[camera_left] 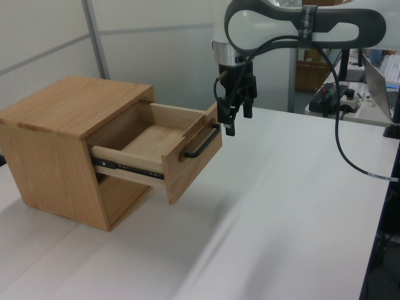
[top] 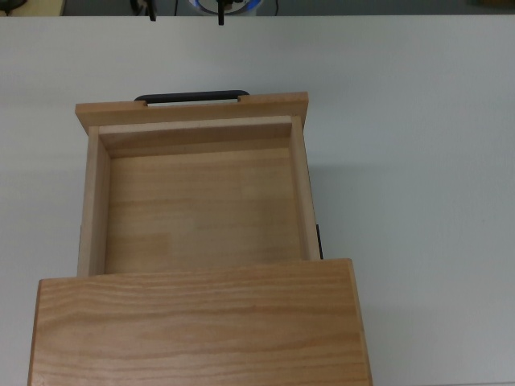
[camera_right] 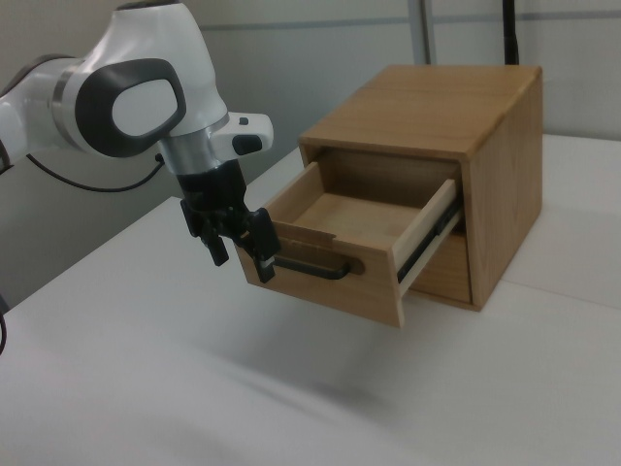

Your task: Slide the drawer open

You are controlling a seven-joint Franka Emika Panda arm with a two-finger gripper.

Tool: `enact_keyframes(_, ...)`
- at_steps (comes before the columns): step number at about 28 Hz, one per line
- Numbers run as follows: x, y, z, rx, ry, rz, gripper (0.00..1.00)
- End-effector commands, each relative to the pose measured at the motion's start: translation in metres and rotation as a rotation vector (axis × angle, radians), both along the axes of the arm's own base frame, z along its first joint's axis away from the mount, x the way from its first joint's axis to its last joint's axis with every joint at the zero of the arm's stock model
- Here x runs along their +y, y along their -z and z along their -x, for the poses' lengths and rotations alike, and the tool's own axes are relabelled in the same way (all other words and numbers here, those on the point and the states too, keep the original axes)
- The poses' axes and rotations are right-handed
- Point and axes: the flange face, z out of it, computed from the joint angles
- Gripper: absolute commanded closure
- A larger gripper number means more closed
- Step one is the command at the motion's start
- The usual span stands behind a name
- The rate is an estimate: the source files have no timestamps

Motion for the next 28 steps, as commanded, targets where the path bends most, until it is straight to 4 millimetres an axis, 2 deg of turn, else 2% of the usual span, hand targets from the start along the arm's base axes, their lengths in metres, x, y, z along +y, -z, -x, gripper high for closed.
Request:
enact_keyframes(1,0.0051,0.0017,-0.0041,-0.01,-0.006,0.004,0.0)
enact_keyframes(6,0.0101,0.0008,-0.0043,-0.014,0.044,-0.036,0.0)
enact_keyframes(28,0.0103,0.0023,-0.0039,-0.005,0.041,-0.037,0.0)
